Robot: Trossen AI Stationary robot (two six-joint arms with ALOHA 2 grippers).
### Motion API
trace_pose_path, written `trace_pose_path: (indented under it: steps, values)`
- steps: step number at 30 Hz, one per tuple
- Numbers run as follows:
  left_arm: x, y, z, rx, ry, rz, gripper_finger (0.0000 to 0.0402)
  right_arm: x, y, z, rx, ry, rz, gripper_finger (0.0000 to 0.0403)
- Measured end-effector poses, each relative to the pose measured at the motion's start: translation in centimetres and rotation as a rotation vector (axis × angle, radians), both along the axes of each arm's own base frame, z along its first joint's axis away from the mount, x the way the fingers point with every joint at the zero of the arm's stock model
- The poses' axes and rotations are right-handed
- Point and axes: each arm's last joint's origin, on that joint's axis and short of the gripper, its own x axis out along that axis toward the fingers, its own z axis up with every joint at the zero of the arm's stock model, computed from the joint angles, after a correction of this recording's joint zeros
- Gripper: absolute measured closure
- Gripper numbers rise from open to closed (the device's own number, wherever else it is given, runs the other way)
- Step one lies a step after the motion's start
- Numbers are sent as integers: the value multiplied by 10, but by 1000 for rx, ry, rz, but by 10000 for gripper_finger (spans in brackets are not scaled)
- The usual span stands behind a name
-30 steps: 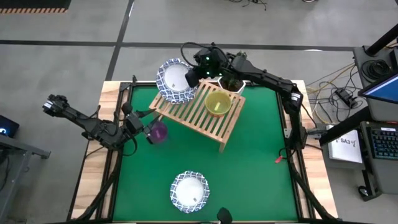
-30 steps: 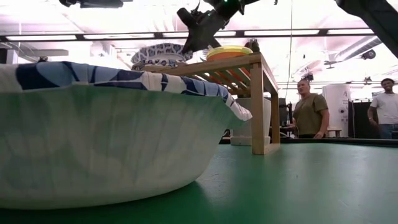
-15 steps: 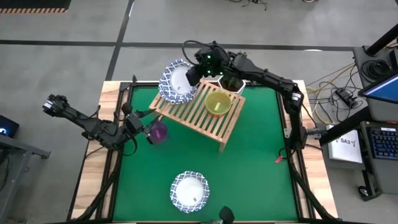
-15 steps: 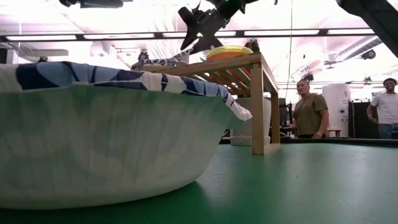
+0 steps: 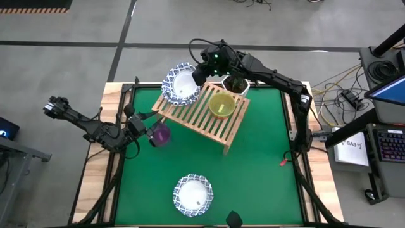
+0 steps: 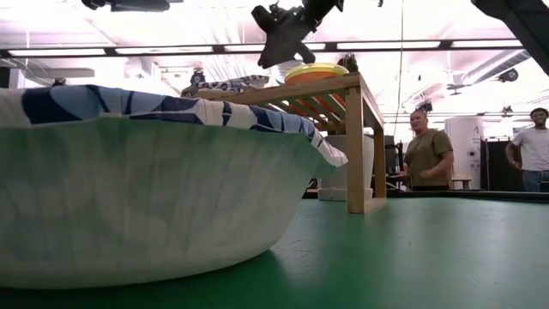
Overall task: Place and stack bowls onto a shelf
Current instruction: Stack the blue and white bowl on top of the blue and white bowl on the shelf, then stack the violet bowl on top of the yellow bowl on the shelf
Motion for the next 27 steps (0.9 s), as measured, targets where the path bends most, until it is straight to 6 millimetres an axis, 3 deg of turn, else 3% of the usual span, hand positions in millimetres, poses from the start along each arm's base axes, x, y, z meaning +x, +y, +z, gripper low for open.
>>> trace_pose_path:
  steps: [4, 17, 23, 27]
  values:
    - [0, 0, 0, 0, 0, 0, 284, 1, 1, -5, -3, 29, 11, 388]
    - [0, 0, 0, 0, 0, 0, 284, 5, 1, -40, 45, 124, 13, 390]
    - [0, 0, 0, 2, 3, 0, 283, 7, 4, -45, 49, 139, 23, 390]
    - [0, 0, -2, 7, 16, 0, 283, 7, 18, -36, 10, 143, 65, 390]
